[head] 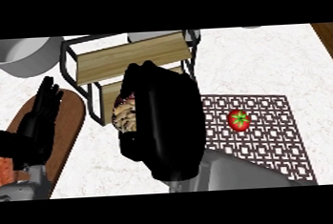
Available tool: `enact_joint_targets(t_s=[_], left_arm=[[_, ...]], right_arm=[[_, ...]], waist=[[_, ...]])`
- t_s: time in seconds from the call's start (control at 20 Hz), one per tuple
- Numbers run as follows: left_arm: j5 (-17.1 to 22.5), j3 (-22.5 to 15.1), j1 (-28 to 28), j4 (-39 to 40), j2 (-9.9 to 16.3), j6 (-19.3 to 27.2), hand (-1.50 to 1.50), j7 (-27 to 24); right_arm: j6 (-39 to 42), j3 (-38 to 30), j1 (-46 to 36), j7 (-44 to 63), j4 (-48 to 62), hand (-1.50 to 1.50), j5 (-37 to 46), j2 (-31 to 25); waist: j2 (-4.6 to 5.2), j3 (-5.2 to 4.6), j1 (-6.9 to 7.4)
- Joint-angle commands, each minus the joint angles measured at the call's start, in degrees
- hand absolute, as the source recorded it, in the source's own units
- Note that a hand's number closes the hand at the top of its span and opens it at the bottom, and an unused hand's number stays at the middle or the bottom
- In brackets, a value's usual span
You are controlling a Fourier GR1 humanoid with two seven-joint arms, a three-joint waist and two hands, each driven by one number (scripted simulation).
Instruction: Pick the cupcake from the placemat and place it in the tiered shelf
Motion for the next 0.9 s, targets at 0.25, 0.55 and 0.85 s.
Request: enact_joint_targets(t_s=[0.25, 0.55, 0.85], left_arm=[[-0.92, 0.52, -1.52, -2.06, 0.57, 0.33, 0.0, 2.39], [-0.04, 0.64, -1.52, -2.39, 0.58, -1.19, 0.0, 3.34], [-2.75, -0.82, -0.93, 1.25, -2.68, 0.72, 0.0, -0.59]], right_arm=[[-14.55, -3.31, -3.83, 2.4, 15.39, 1.5, -1.55, 0.78], [-23.88, -4.11, -6.24, -4.63, 26.73, 1.5, -4.59, 0.79], [-27.44, -4.35, -10.71, -6.65, 34.6, 1.5, -8.51, 0.79]], waist=[[0.28, 0.08, 0.43], [0.34, 0.09, 0.69], [0.29, 0.07, -0.03]])
